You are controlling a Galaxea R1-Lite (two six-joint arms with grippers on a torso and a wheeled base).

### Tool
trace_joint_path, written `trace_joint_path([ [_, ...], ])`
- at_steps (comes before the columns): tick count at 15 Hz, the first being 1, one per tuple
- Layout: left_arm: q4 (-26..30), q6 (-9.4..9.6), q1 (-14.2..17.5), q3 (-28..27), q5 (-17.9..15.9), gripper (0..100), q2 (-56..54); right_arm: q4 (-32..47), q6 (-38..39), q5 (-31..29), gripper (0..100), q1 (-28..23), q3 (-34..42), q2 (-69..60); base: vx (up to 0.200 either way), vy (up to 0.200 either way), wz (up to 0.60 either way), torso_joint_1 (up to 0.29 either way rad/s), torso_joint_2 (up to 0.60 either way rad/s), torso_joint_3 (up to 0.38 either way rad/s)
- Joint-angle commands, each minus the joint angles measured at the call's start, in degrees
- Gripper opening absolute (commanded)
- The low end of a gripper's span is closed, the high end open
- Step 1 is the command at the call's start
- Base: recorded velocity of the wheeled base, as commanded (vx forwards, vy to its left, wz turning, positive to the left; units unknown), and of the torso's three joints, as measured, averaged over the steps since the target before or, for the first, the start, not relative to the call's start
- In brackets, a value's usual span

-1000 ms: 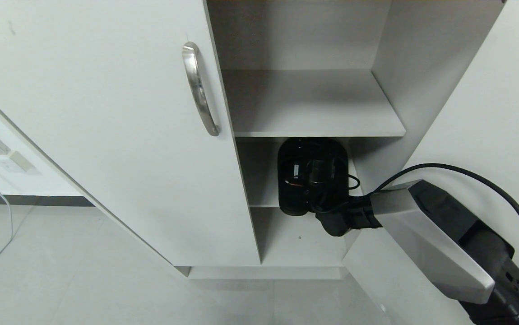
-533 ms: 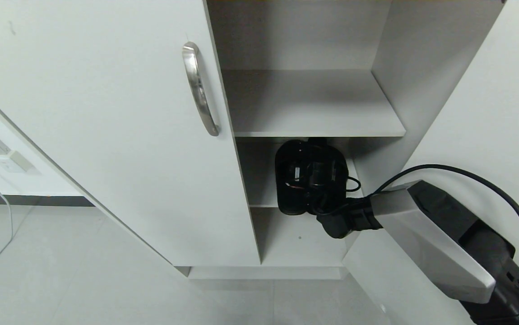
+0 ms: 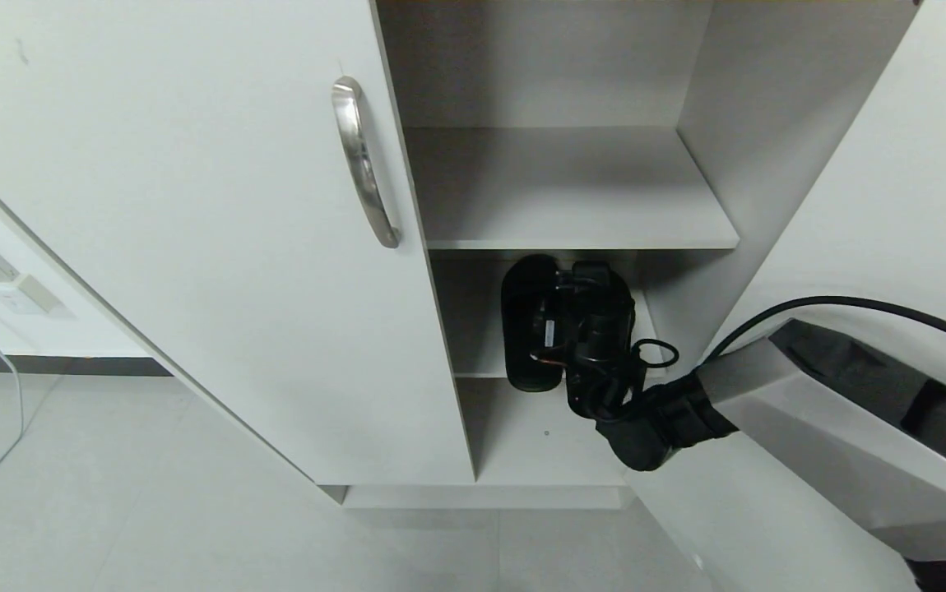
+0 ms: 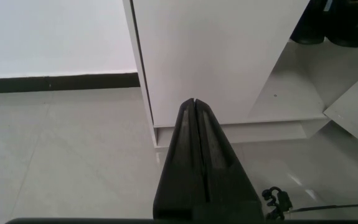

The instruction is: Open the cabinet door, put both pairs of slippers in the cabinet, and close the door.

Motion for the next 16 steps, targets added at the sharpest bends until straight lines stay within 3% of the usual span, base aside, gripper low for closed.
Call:
trace_joint_path([
  [1, 0.0, 0.02, 0.0, 0.0, 0.0, 0, 0.1, -4.0, -0.1, 0.0, 100, 2.4, 10.0, -7.1, 0.0, 0.0, 0.0, 0.0, 0.0, 0.0],
  [2, 0.0, 0.02, 0.0, 0.0, 0.0, 0, 0.1, -6.8, -0.1, 0.0, 100, 3.5, 15.3, -9.2, 0.0, 0.0, 0.0, 0.0, 0.0, 0.0],
  [8, 0.0, 0.2, 0.0, 0.0, -0.1, 0, 0.1, -17.2, -1.7, -0.1, 100, 6.8, 29.1, -12.7, 0.0, 0.0, 0.0, 0.0, 0.0, 0.0],
  [11, 0.0, 0.2, 0.0, 0.0, -0.1, 0, 0.1, -17.5, -2.3, -0.1, 100, 7.5, 29.3, -12.5, 0.0, 0.0, 0.0, 0.0, 0.0, 0.0],
  [16, 0.0, 0.2, 0.0, 0.0, -0.1, 0, 0.1, -18.5, -2.7, -0.1, 100, 8.2, 31.7, -12.5, -0.2, 0.0, 0.0, 0.0, 0.0, 0.004],
])
